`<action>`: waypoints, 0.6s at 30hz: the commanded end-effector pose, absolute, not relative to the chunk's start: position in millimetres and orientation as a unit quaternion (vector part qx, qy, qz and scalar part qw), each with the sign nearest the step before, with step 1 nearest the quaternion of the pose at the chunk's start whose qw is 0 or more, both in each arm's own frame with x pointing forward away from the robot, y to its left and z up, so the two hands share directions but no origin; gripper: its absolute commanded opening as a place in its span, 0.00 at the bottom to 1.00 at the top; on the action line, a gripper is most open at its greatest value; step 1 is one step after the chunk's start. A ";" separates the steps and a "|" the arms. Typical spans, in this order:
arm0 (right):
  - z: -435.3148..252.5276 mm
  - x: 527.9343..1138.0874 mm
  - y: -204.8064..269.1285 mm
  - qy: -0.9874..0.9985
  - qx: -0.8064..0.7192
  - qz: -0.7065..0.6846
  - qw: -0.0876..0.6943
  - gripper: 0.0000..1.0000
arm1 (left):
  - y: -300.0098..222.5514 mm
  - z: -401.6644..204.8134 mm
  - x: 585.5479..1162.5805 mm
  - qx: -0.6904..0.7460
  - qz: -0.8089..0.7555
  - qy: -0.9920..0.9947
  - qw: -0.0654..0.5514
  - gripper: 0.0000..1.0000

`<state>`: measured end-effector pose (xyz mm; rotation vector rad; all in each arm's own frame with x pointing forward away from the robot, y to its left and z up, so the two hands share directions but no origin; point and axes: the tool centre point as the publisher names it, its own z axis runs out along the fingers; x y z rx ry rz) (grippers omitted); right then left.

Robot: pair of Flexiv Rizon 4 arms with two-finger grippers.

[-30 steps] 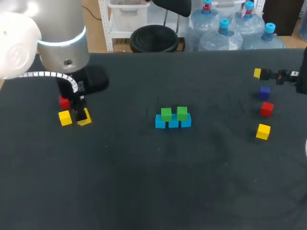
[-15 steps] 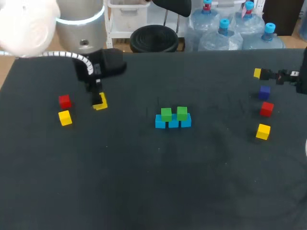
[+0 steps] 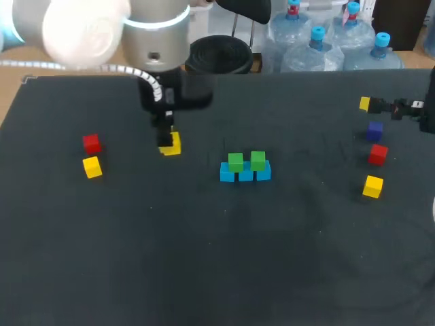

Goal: Place the blue cubes, place green cubes on the blue cubes, place the yellow cubes on the green cubes, then place the red cubes on the yellow cubes, and place purple cube on the red cubes.

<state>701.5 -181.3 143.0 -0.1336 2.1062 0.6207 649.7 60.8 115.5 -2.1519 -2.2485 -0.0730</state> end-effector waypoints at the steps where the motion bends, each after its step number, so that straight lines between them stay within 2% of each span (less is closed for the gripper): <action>1: 143.8 701.1 -182.0 0.853 -0.054 0.253 0.453 1.00 | 46.8 118.4 664.7 -0.687 -0.033 -0.725 0.035 0.00; 18: 143.8 701.1 -182.0 0.853 -0.054 0.253 0.453 1.00 | 13.4 112.7 705.3 -0.679 -0.022 -0.734 0.021 0.00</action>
